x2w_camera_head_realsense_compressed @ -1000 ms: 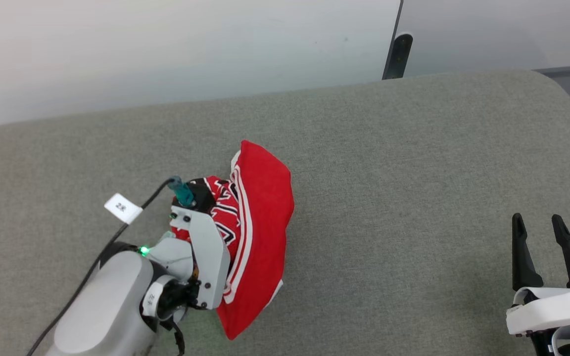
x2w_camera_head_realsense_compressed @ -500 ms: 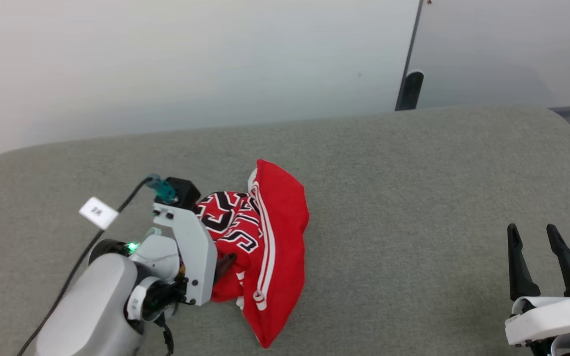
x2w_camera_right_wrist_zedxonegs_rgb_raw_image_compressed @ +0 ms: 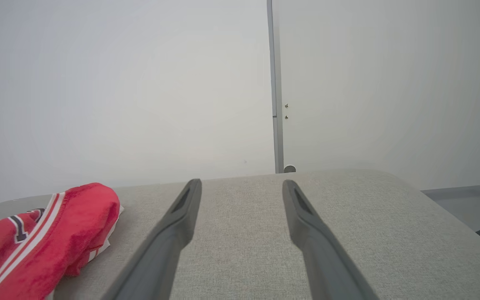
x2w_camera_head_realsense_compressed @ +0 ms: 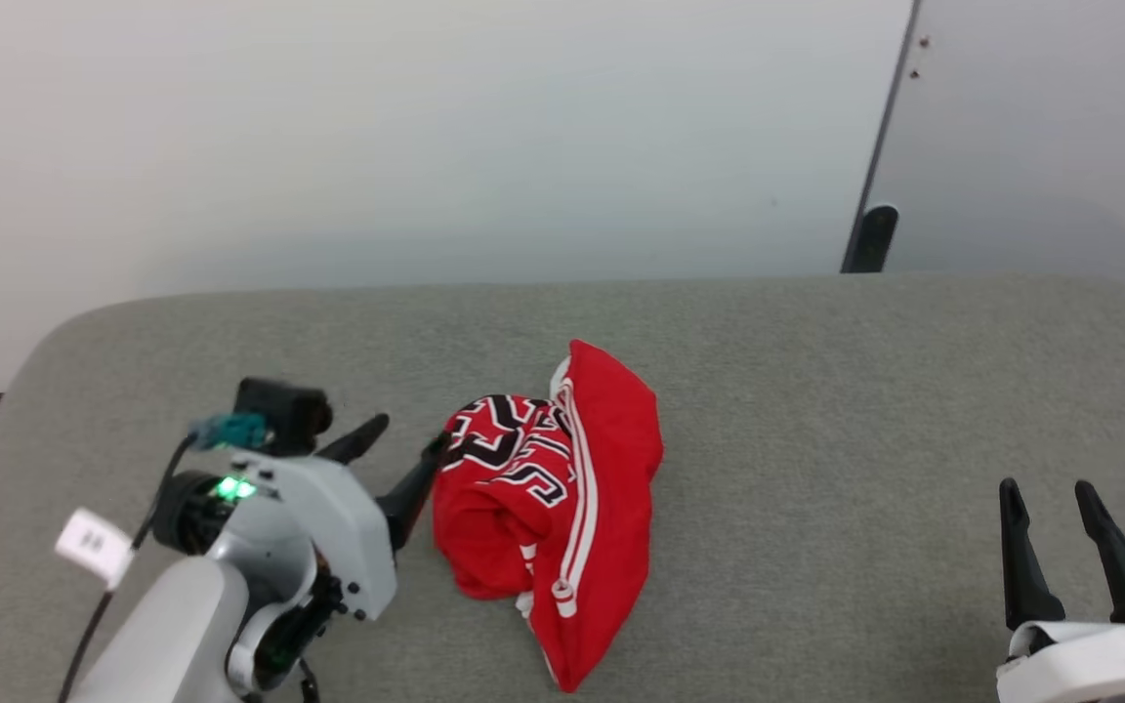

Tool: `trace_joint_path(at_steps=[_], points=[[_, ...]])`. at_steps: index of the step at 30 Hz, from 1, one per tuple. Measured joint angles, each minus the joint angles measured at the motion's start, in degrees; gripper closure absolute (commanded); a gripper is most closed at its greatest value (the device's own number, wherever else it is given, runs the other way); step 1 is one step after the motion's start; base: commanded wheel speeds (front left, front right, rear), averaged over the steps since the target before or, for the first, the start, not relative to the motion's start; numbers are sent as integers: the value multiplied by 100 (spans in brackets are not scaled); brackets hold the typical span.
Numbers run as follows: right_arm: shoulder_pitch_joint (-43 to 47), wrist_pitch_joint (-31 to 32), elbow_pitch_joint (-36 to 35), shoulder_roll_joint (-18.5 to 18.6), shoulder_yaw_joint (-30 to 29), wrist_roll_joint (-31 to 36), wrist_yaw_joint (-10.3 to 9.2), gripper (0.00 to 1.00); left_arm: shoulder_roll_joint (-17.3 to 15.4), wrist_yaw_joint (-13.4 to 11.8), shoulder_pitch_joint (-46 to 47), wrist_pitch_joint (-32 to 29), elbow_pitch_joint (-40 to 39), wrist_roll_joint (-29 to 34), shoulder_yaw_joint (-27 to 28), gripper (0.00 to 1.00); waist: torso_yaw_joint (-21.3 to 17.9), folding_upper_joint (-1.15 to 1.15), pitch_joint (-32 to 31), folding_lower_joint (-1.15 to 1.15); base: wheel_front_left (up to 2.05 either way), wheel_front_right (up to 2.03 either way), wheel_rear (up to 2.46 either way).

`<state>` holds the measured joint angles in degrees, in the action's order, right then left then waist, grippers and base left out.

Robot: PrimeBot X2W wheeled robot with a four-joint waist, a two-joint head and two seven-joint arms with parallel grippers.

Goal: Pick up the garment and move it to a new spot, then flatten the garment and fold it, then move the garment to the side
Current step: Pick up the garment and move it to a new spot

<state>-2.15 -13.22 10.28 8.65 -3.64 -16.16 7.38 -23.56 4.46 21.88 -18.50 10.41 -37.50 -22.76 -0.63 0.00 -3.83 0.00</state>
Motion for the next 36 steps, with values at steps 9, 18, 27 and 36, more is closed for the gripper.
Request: trace_joint_path(at_steps=[9,18,27,36], points=[[206,-119,68,8,-96,-20,0,0,10,66,-382,1859,431,427,170,0,330,0,-167,0,0,0,0],[310,-167,-3,189,71,402,0,0,-1,-22,-822,2982,823,582,377,0,517,0,-312,0,0,0,0],[482,-174,-211,197,-57,612,0,0,24,-96,-1205,3311,1206,488,771,0,590,0,-389,0,0,0,0],[655,-174,-247,148,-268,709,0,0,174,-194,-1568,3340,1040,860,1429,0,513,0,-356,0,0,0,0]])
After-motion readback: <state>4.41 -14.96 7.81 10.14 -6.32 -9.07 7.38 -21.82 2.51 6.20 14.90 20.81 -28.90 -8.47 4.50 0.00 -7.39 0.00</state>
